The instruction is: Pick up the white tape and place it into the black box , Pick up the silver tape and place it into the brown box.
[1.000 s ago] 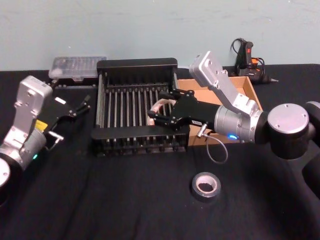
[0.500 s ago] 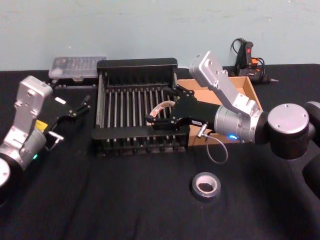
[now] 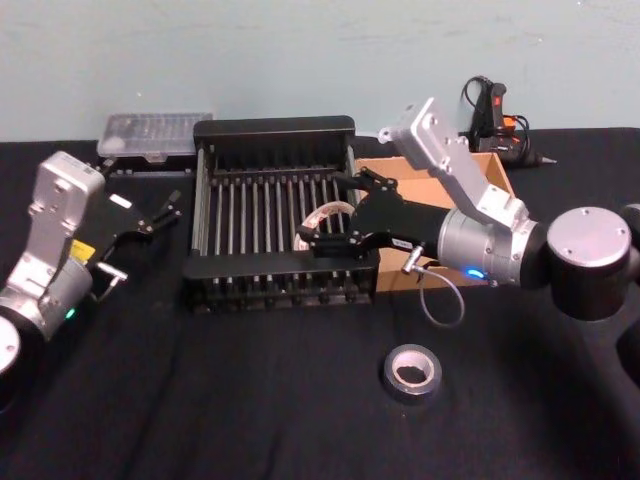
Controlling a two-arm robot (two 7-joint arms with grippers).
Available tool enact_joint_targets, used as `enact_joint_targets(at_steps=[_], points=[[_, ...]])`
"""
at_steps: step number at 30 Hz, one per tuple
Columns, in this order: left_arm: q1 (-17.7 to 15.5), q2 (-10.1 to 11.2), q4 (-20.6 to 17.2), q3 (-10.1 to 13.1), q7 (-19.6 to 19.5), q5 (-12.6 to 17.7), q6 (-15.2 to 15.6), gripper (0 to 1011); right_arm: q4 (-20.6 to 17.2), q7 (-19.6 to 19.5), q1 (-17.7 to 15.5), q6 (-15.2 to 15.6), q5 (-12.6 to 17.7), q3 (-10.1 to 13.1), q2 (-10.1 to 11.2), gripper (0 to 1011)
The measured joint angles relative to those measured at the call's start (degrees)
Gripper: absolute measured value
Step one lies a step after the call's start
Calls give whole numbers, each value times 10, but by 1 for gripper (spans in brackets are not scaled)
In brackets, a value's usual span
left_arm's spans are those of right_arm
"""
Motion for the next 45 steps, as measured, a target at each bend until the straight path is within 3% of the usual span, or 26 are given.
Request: enact_joint_targets(at_steps=[6, 16, 19, 27, 35, 45], points=[[0, 0, 0, 0, 0, 0, 0, 1001, -28, -2, -19, 7, 16, 16, 22, 1002], [0, 0, 0, 0, 0, 0, 0, 1001, -117, -13, -87, 37, 60, 67, 98, 1002], [0, 0, 0, 0, 0, 0, 0, 1001, -152, -15, -120, 48, 78, 86, 131, 1002], [0, 0, 0, 0, 0, 0, 0, 1002, -202, -19, -177, 66, 107, 109, 182, 1002], [0, 0, 0, 0, 0, 0, 0, 1001, -225, -19, -213, 78, 129, 113, 212, 1002], [0, 0, 0, 0, 0, 0, 0, 1001, -217, -9, -218, 92, 132, 85, 225, 1002]])
